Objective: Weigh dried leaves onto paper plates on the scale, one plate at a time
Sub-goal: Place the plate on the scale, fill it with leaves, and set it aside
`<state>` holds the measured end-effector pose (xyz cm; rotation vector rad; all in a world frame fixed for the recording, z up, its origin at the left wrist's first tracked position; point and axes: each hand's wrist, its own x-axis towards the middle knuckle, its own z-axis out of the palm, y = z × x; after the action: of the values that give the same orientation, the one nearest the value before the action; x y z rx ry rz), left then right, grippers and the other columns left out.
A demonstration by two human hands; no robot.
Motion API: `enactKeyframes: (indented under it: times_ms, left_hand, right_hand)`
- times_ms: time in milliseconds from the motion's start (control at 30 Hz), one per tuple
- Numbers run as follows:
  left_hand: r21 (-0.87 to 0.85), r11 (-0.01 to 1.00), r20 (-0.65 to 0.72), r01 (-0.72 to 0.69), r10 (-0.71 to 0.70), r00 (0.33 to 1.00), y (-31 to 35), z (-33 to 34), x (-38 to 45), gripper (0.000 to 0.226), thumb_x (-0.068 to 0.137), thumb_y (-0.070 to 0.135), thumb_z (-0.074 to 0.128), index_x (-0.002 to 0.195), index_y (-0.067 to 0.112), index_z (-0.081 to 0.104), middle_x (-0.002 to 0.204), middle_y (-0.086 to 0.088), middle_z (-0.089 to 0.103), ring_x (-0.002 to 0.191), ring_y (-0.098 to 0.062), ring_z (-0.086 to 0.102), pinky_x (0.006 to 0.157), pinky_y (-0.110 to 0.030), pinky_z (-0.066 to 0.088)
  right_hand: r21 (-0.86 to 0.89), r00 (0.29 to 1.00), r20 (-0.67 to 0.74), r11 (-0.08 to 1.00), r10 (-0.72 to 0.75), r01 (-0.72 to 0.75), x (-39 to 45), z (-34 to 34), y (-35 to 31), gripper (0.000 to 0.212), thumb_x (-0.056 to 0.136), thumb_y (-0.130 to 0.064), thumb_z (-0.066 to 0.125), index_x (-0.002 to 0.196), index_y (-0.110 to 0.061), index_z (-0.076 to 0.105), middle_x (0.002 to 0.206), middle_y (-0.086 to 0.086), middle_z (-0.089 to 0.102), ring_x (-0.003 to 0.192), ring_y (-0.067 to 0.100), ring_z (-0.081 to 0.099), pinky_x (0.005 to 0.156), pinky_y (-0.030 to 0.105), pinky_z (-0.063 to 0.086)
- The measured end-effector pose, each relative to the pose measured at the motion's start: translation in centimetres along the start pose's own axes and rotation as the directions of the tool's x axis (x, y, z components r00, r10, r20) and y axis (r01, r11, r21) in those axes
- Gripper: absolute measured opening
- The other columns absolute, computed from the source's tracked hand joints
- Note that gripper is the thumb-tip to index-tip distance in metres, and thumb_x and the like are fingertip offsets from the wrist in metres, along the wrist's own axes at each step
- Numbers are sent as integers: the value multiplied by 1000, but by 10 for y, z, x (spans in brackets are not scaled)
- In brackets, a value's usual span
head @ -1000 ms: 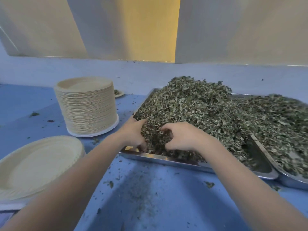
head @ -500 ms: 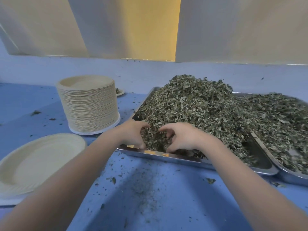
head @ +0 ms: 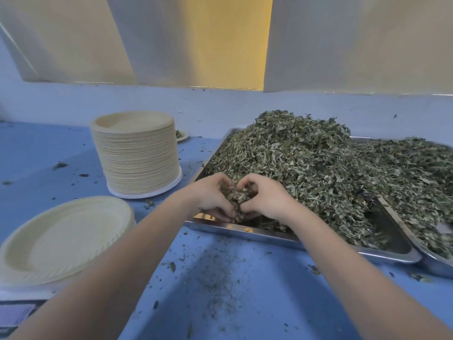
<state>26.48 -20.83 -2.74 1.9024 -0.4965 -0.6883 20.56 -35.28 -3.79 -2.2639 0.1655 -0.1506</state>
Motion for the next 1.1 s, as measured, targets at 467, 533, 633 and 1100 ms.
enactKeyframes:
  times_ms: [467, 533, 633, 1100]
  left_hand:
    - [-252, 967, 3, 28, -29, 1000, 7, 7, -12, 93, 72, -25, 61, 146, 18, 27, 101, -14, 56, 65, -25, 68, 58, -36, 60]
    - [-251, 968, -22, 23, -30, 999, 10, 6, -13, 83, 74, -24, 60, 143, 15, 34, 101, -20, 55, 66, -29, 69, 51, -31, 58]
    - [-212, 977, -56, -1, -12, 998, 14, 5, -14, 63, 77, -23, 58, 132, 5, 48, 101, -27, 56, 80, -37, 69, 68, -38, 60]
    - [-170, 979, -237, -114, 72, 969, 21, -96, -118, 39, 82, -25, 47, 110, -2, 58, 102, -26, 63, 83, -32, 65, 69, -32, 57]
  right_hand:
    - [223, 997, -80, 975, 14, 4, -4, 2, 0, 31, 74, -4, 70, 97, -24, 66, 85, 2, 66, 54, 9, 59, 51, 18, 49]
    - [335, 996, -72, 942, 58, -30, -4, 0, -1, 33, 75, 0, 68, 102, -20, 66, 88, 5, 66, 56, 9, 64, 54, 20, 54]
    - [435, 997, -19, 899, 77, -61, -5, -1, -6, 32, 76, 7, 66, 88, -22, 65, 90, 5, 63, 64, 18, 67, 57, 26, 57]
    - [472, 978, 154, 880, -140, 52, -3, 50, -138, 34, 77, 9, 64, 108, -7, 64, 101, 16, 64, 60, 18, 67, 57, 25, 57]
